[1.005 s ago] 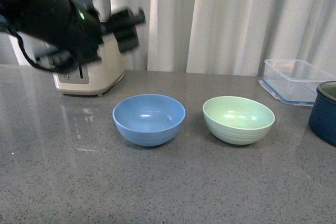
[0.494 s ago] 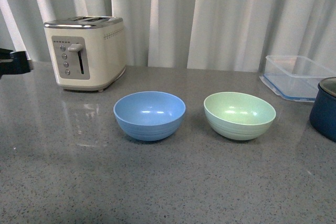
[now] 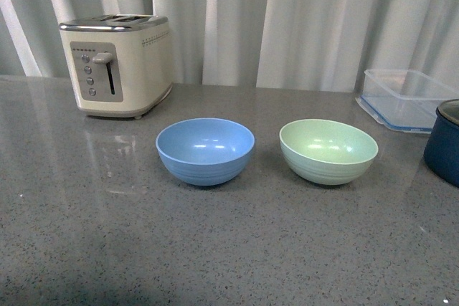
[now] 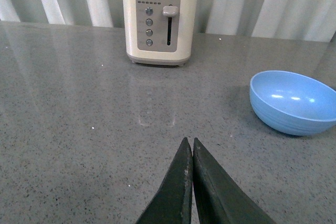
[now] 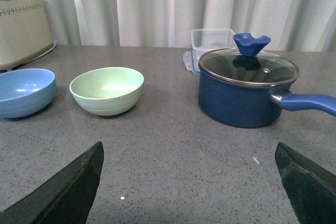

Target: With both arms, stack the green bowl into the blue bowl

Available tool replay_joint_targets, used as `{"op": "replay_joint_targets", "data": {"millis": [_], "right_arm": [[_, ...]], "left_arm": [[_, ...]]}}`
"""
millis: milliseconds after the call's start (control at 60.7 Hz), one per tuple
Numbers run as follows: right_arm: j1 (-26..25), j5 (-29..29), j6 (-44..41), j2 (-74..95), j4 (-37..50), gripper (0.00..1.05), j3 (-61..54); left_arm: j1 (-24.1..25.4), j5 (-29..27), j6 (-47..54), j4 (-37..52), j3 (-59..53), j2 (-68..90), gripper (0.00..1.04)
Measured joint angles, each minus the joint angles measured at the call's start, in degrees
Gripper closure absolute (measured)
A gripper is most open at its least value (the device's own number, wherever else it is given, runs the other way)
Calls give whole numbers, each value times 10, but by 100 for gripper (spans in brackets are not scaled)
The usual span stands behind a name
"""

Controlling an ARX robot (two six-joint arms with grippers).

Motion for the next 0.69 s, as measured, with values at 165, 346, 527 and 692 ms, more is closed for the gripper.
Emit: {"op": "replay_joint_targets", "data": {"millis": [165,346,527,692], "right_arm": [[0,0,0,0,0,10,0],[0,0,0,0,0,10,0],[0,0,0,0,0,10,0],[0,0,0,0,0,10,0]], "left_arm": [[0,0,0,-36,-27,-63,101],[0,0,0,-35,-60,-101,101],[0,1,0,-94,-66,-166,101],[0,0,0,-153,-66,-231,101]]}}
